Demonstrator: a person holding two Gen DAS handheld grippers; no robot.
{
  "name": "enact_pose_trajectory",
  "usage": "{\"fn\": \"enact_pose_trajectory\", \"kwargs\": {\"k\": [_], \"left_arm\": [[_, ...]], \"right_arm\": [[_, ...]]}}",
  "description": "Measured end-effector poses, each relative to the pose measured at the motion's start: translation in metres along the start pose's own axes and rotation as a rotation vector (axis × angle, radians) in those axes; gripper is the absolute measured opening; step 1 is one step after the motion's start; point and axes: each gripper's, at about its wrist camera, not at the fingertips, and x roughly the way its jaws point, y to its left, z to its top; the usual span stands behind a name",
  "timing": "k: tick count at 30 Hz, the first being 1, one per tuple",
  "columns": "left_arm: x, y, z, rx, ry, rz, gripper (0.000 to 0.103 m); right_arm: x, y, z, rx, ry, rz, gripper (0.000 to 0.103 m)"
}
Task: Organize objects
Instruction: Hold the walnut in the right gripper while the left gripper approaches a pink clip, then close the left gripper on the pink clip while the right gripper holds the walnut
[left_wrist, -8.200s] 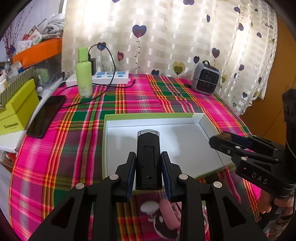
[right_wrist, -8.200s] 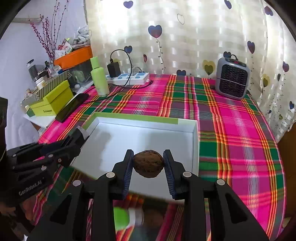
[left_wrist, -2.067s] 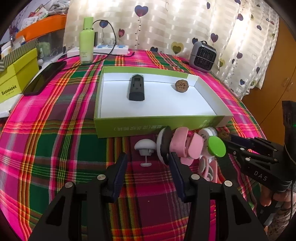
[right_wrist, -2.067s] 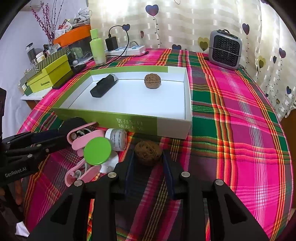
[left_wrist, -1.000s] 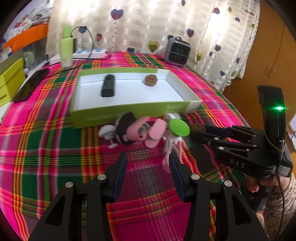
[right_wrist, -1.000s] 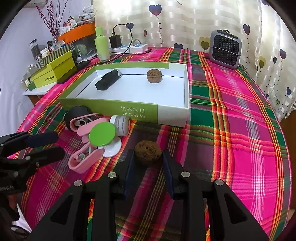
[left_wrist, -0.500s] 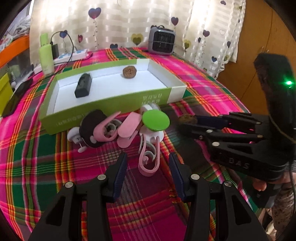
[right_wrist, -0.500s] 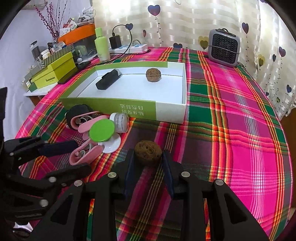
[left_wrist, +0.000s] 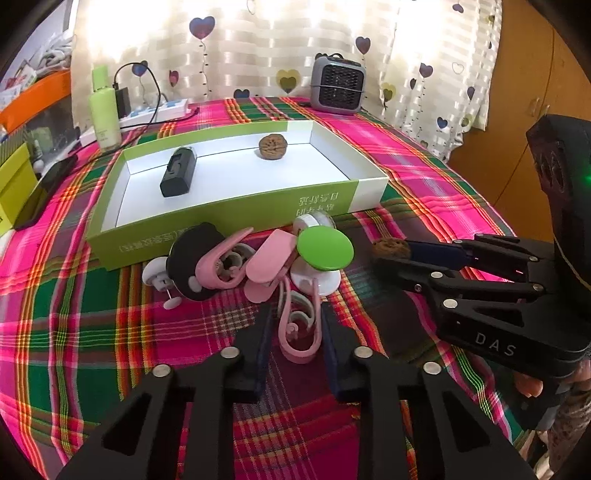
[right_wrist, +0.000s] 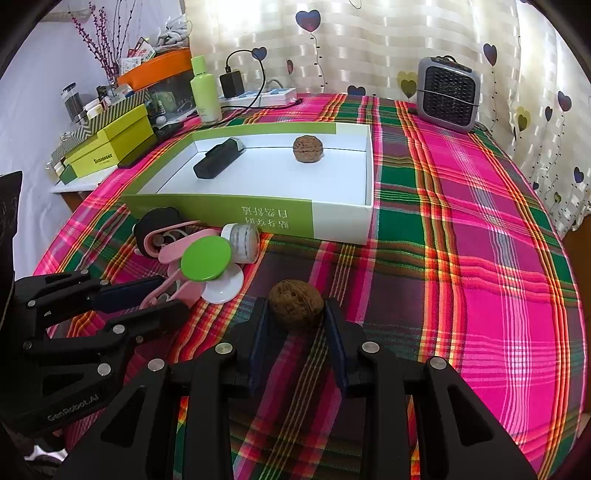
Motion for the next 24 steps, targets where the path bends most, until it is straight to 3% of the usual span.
{"fn": "enact_pose_trajectory", "kwargs": {"k": [24], "left_arm": [[-0.0088,0.0066,0.0003,-0.023,-0.025,0.011,0.021]], "right_arm": [[-0.0085,0.0082,-0.0028,-0.003,-0.015,0.014,0.032]]}}
